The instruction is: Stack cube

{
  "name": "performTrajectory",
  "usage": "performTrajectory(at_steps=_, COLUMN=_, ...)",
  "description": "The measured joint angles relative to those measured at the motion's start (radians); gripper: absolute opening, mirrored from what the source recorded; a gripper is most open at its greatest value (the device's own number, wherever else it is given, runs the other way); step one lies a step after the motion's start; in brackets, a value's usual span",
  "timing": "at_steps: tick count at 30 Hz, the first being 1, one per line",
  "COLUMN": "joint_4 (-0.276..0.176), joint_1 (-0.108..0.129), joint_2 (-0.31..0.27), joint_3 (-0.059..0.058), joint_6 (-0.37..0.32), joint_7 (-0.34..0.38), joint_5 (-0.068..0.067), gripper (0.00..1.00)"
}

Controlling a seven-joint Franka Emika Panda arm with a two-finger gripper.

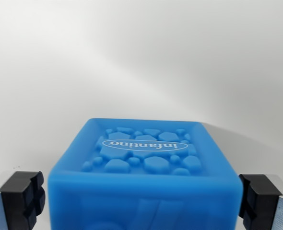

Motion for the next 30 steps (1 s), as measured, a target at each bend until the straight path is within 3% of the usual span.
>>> performTrajectory(at_steps=1, joint_4=0.001, joint_1=0.000, joint_2=0.001, joint_3=0.000, joint_6=0.001, joint_7=0.000, joint_5=0.000, gripper=1.00)
performTrajectory(at_steps=2, joint_4=0.002, joint_1=0.000, joint_2=0.003, joint_3=0.000, joint_6=0.001, joint_7=0.000, joint_5=0.000, gripper=0.00)
performTrajectory(at_steps=30, joint_4=0.004, joint_1=0.000, joint_2=0.004, joint_3=0.000, joint_6=0.002, joint_7=0.000, joint_5=0.000, gripper=0.00)
